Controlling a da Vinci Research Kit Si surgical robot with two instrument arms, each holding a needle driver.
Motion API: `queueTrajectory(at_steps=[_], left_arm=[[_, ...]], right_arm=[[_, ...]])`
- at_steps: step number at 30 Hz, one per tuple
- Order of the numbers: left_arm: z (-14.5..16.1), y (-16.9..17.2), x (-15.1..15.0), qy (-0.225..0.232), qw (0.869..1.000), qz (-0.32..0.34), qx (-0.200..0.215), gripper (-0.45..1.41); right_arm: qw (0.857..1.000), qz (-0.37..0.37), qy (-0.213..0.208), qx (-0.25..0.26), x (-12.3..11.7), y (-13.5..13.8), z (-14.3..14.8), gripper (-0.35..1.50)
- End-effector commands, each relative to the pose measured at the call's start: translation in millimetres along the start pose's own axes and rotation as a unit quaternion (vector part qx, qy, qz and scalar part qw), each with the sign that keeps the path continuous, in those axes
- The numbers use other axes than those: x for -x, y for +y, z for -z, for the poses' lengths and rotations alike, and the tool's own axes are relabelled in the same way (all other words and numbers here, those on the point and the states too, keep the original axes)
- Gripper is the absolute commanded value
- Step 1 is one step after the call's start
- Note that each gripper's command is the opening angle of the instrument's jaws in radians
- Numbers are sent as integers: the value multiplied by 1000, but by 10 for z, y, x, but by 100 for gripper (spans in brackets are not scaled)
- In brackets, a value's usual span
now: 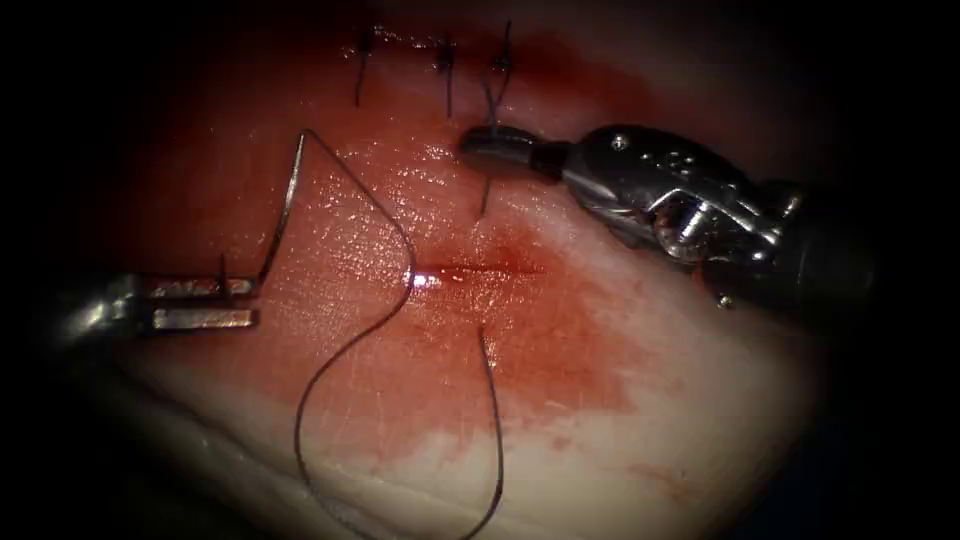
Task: Wound Closure
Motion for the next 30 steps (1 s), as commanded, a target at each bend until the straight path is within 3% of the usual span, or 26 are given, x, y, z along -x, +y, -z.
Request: queueTrajectory(at_steps=[1,3,8,12,22,30], left_arm=[[-6,-1,5,0,1000,-2,1,-45],[-6,-1,5,0,1000,-2,1,-45],[-4,-4,5,-1,1000,-2,-4,-45],[1,-9,8,-3,1000,-2,-10,-45],[9,-18,25,-10,999,-10,-32,-45],[10,-21,40,-11,999,-7,-38,-45]], right_arm=[[1000,5,0,-4,1,0,-9,-35],[1000,8,5,-4,0,0,-10,-35],[999,35,10,-8,1,-2,-7,81],[998,55,9,-17,7,-9,6,127],[997,75,-2,-35,24,-37,66,128],[995,83,-18,-44,36,-56,78,120]])
